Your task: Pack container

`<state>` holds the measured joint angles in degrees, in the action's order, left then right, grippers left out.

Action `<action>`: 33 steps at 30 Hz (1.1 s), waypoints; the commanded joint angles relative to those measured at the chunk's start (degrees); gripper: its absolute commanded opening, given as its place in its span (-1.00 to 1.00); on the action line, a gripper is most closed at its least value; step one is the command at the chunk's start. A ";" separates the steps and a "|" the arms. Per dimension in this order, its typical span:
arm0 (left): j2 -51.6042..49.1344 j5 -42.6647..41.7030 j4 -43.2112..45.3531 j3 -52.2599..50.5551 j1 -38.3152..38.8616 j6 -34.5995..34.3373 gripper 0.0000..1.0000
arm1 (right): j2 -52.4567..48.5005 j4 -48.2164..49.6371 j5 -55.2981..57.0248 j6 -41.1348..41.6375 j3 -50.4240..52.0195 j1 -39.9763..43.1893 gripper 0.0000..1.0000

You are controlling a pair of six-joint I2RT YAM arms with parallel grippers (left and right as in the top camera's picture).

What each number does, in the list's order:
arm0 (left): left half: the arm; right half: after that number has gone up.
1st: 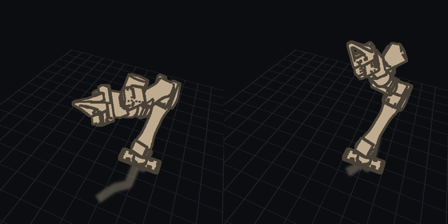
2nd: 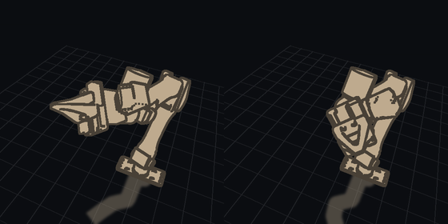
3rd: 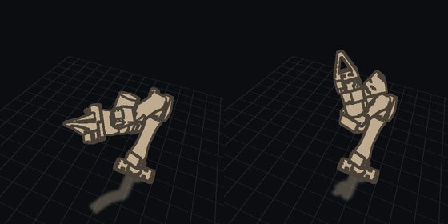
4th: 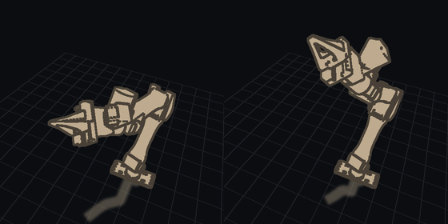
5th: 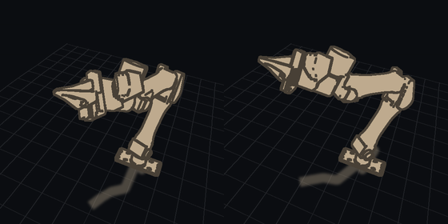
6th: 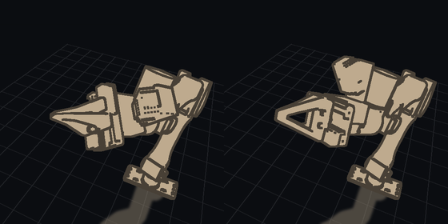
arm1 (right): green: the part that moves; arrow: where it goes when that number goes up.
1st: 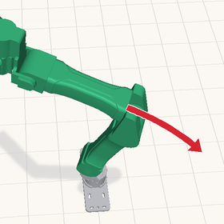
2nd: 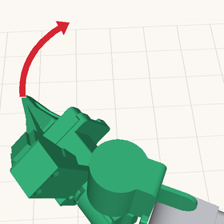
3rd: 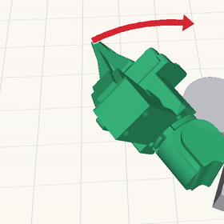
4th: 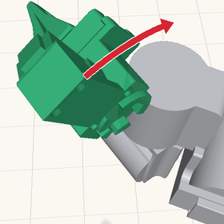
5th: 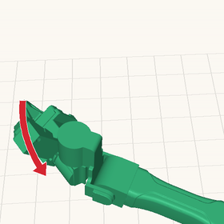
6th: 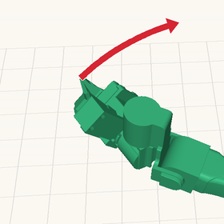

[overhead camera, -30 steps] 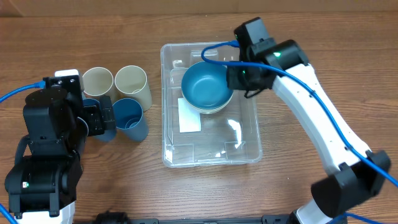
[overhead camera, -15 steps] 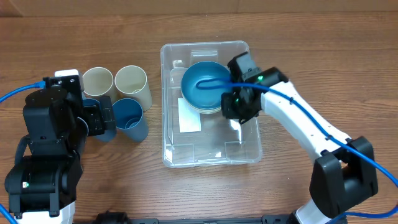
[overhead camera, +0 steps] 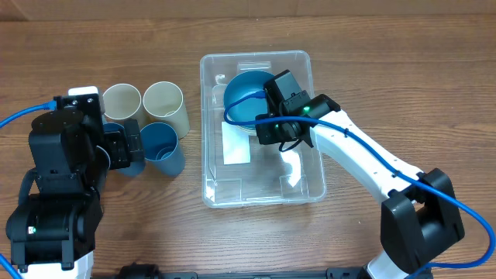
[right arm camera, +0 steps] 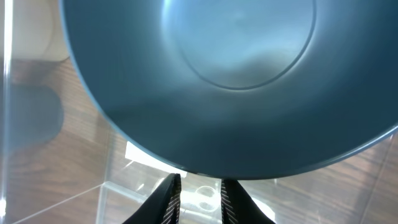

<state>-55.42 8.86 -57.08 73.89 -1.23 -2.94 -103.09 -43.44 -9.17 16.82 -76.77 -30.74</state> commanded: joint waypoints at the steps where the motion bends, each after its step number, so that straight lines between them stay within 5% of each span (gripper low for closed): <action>1: -0.09 0.31 0.24 1.22 -0.13 0.66 1.00 | -0.87 3.39 1.73 -0.37 -0.11 0.50 -0.53; 7: -0.09 0.31 0.26 1.22 -0.13 0.66 1.00 | -0.11 3.10 1.66 -1.01 -0.22 0.48 -0.63; 15: -0.09 0.31 0.26 1.22 -0.13 0.66 1.00 | 11.17 -0.83 1.68 -1.64 -0.24 0.39 -0.38; 20: -0.09 0.31 0.26 1.22 -0.13 0.63 1.00 | 22.49 -4.13 8.07 1.75 -0.24 3.32 0.13; 27: -0.09 0.31 0.26 1.22 -0.13 0.66 1.00 | 34.23 -7.56 12.55 4.48 -0.24 18.49 0.43; 33: -0.09 0.31 0.26 1.22 -0.13 0.66 1.00 | 34.77 -10.84 11.82 11.08 -0.22 40.04 0.74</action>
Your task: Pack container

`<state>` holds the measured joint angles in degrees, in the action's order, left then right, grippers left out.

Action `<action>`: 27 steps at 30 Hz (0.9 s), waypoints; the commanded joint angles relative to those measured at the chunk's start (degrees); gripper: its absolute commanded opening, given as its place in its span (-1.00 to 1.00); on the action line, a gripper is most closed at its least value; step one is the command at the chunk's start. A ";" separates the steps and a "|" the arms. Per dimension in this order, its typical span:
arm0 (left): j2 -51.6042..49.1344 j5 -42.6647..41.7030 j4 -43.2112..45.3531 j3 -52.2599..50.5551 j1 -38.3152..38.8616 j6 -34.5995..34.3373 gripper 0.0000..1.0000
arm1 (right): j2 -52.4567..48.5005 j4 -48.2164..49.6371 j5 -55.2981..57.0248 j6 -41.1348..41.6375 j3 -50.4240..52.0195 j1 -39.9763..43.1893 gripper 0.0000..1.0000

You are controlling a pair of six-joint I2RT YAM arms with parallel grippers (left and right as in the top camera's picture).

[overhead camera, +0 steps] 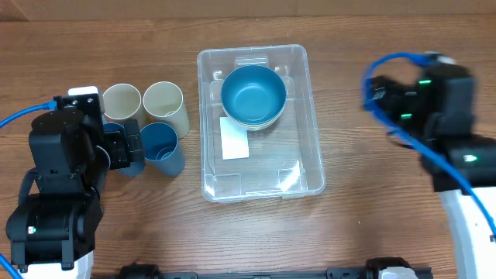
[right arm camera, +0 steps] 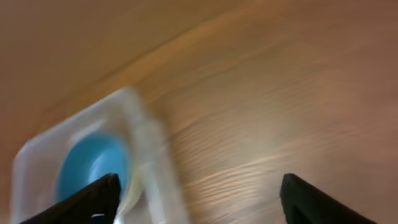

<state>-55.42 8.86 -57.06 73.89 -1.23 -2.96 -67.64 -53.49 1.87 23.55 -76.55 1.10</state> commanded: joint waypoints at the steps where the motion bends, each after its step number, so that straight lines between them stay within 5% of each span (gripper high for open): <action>1: -0.09 0.31 0.24 1.22 -0.13 0.66 1.00 | -1.38 -1.07 -0.44 4.42 -0.44 11.26 0.77; 8: -0.09 -0.04 3.15 1.22 -0.13 0.57 1.00 | -7.28 -4.15 -7.15 4.42 -0.44 22.86 1.00; 27: -4.48 -0.13 4.07 4.63 -5.62 -3.58 1.00 | -13.11 -4.74 -7.10 4.39 -0.44 23.39 1.00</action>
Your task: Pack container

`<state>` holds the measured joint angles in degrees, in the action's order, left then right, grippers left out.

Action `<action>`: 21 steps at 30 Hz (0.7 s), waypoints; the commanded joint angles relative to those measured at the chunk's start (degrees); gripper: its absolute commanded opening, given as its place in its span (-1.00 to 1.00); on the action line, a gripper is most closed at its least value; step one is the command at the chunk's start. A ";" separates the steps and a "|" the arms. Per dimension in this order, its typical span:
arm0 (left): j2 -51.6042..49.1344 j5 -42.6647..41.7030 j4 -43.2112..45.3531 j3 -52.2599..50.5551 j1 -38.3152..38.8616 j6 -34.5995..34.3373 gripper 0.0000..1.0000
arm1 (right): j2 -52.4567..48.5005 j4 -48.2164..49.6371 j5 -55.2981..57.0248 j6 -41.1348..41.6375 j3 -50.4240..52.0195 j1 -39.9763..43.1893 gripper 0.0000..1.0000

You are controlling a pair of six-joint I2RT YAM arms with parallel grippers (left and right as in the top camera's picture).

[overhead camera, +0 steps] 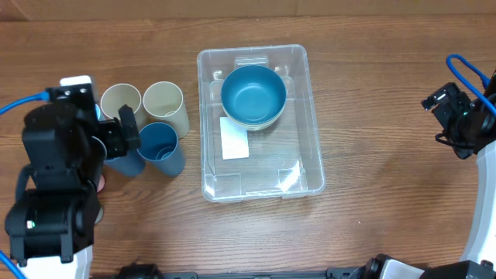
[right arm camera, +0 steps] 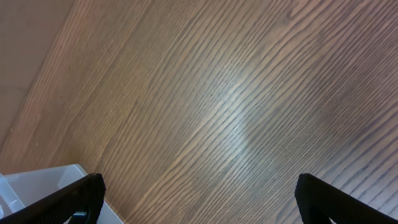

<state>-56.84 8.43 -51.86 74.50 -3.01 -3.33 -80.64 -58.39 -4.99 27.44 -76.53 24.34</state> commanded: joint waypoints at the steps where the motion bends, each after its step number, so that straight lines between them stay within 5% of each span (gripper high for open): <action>1: -4.48 -0.09 -2.14 5.51 -5.53 -3.80 1.00 | -0.13 0.15 -0.24 0.50 -0.46 0.15 1.00; 12: -28.52 -23.26 -6.40 25.55 -30.23 -9.16 1.00 | -0.13 0.15 -0.24 0.50 -0.46 0.15 1.00; 21: -47.98 -23.32 -9.79 26.38 -32.13 -8.17 0.81 | -0.13 0.15 -0.24 0.50 -0.46 0.15 1.00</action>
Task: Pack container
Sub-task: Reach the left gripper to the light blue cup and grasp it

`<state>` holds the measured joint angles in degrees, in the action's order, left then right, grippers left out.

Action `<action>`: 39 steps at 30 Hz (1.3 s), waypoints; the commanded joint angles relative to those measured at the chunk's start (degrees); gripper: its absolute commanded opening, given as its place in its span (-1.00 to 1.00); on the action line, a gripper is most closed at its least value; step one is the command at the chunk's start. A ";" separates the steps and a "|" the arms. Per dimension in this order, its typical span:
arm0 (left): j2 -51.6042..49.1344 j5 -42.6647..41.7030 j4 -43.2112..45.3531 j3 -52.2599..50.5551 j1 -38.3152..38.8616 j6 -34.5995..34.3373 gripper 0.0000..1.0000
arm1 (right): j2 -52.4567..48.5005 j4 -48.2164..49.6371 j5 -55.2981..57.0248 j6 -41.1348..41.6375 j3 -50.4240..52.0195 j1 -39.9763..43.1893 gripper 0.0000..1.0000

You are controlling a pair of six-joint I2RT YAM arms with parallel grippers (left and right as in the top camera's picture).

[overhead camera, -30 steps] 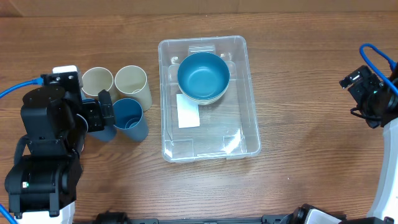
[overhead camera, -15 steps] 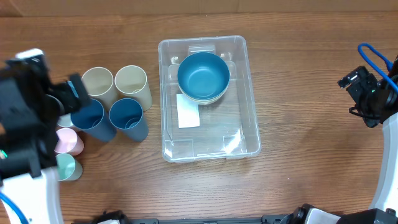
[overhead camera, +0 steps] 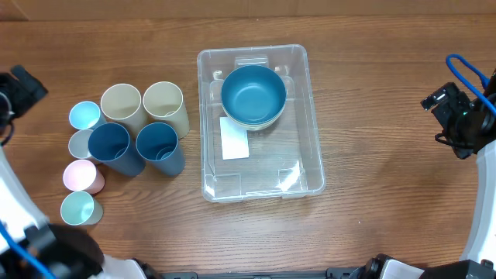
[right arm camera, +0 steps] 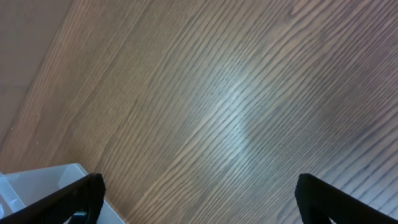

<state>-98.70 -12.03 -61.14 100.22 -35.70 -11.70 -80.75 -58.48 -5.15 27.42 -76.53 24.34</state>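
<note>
A clear plastic container (overhead camera: 304, 167) stands mid-table. A blue bowl (overhead camera: 253, 94) rests upright in its far end, with a white card (overhead camera: 234, 143) beside it on the floor. To the left stand two cream cups (overhead camera: 122, 105), two dark blue cups (overhead camera: 159, 147) and several small pastel cups (overhead camera: 81, 176). My right gripper (overhead camera: 446, 116) hangs at the far right edge, wide open and empty (right arm camera: 199, 199) over bare wood. Only a dark part of my left gripper (overhead camera: 19, 87) shows at the far left edge, and its jaws are hidden.
Wood tabletop (overhead camera: 372, 194) surrounds the container. A corner of the container (right arm camera: 37, 186) shows at the lower left of the right wrist view. A blue cable (overhead camera: 465, 70) loops above the right arm.
My left arm was over the cups on the left and is now back at the table's far left edge, uncovering several small pastel cups. The right arm has not moved.
My right gripper was inside the container, nearly shut at the blue bowl's rim. Then the bowl sat alone in the container's far end and the gripper was open off to the right, later at the right edge. The left arm stayed over the cups, then withdrew left.
</note>
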 commanded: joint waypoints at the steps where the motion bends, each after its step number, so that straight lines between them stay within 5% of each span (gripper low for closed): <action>1: -7.85 -2.82 -0.37 0.66 0.81 0.55 0.79 | -0.02 0.22 -0.09 0.52 -0.46 0.15 1.00; 5: -12.83 -1.81 -0.85 0.66 1.44 4.90 0.62 | -0.02 0.24 -0.09 0.52 -0.46 0.17 1.00; 13: -19.76 0.72 -0.72 0.66 2.54 8.35 0.61 | -0.02 0.24 -0.09 0.52 -0.46 0.15 1.00; 19: -22.88 1.77 1.88 0.66 2.54 8.44 0.21 | -0.02 0.24 -0.09 0.52 -0.46 0.15 1.00; 29: -26.23 1.49 6.36 0.66 4.28 10.45 -0.12 | -0.02 0.24 -0.09 0.52 -0.46 0.15 1.00; 39: -26.08 -0.04 8.33 1.57 4.22 10.25 -0.92 | -0.02 0.24 -0.09 0.52 -0.46 0.15 1.00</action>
<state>-124.16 -10.85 -53.06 100.22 -31.48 -2.07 -80.75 -58.50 -5.15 27.44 -76.53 24.34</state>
